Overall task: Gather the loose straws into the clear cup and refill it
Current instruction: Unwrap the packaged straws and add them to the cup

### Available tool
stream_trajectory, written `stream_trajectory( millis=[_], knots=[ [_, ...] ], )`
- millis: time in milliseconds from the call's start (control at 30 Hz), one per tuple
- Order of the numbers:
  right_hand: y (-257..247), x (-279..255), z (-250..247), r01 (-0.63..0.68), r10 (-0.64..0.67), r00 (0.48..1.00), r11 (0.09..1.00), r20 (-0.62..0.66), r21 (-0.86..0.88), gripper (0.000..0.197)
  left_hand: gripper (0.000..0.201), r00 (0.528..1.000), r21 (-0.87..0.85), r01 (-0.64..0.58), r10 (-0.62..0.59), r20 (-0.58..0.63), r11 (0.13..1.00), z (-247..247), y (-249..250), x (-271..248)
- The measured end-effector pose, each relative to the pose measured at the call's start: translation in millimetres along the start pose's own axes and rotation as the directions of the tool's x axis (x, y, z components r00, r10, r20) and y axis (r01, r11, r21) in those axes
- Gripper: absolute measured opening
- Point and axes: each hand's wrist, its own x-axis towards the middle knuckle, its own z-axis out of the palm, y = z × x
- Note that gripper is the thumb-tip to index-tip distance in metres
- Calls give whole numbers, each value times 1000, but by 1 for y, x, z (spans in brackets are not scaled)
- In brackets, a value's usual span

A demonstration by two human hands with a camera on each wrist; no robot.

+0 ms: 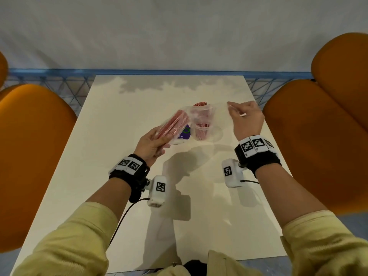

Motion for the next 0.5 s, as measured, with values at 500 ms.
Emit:
stream_trajectory(
  millis=[500],
  knots=[
    [34,-47,-7,-809,690,587,499,423,310,38,24,911,31,-217,214,-351,976,-8,25,18]
  ],
)
